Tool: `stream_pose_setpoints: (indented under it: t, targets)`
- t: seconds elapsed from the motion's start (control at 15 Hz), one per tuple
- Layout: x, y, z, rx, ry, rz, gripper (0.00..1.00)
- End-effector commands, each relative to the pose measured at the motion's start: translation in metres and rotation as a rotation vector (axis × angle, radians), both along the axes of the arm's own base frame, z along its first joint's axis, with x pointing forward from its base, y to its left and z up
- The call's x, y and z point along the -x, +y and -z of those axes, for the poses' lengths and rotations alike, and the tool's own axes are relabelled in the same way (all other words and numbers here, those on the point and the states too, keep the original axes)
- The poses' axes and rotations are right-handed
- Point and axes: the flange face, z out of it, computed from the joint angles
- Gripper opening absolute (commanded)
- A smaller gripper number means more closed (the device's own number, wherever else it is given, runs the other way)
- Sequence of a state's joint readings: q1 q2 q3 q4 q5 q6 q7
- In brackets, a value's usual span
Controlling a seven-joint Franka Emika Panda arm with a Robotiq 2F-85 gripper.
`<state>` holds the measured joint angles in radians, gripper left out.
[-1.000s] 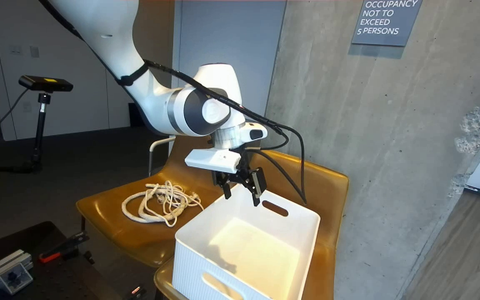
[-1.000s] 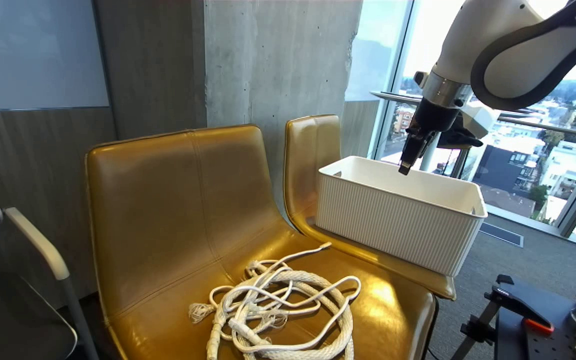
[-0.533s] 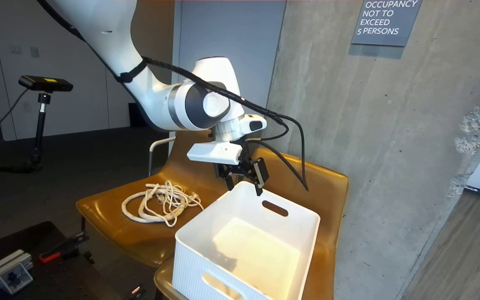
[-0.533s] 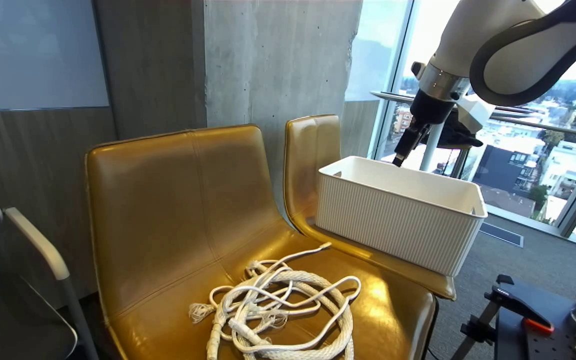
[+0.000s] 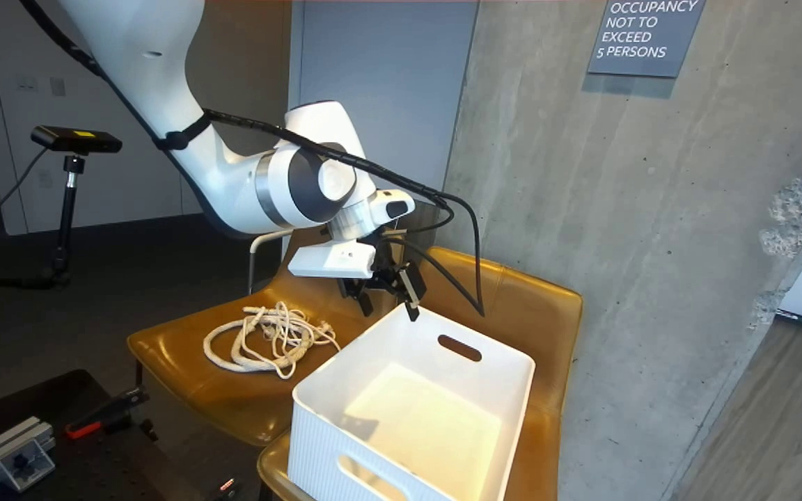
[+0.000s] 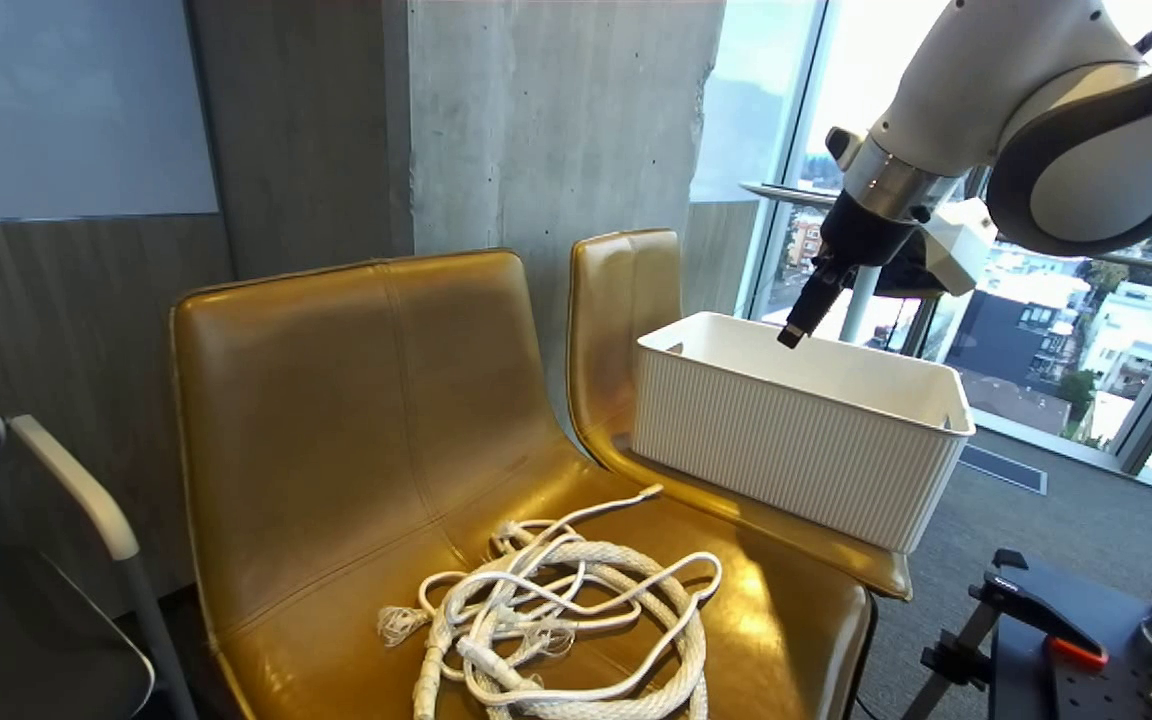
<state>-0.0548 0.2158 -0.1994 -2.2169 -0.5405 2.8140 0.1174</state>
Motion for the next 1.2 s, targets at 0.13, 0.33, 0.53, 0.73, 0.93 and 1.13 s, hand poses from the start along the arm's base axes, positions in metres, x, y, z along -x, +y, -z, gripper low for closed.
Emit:
stream_pose_setpoints:
  t: [0.13,0.33,0.53,0.73,0.93,1.13]
  targets:
    - [0.0050,0.0088,0.0071,0.011,-0.018,-0.009,1.00]
    - [0.0054,0.0085,0.0075,0.011,-0.019,-0.008,1.00]
    - [0.0055,0.0082,0.0074,0.011,-0.019,-0.007,1.00]
    - [0.0055,0.0082,0.0074,0.011,-0.019,-0.007,1.00]
    - [0.0055,0.0082,0.0074,0.011,-0.019,-0.007,1.00]
    - [0.0055,0.0082,0.0074,0.011,-0.019,-0.007,1.00]
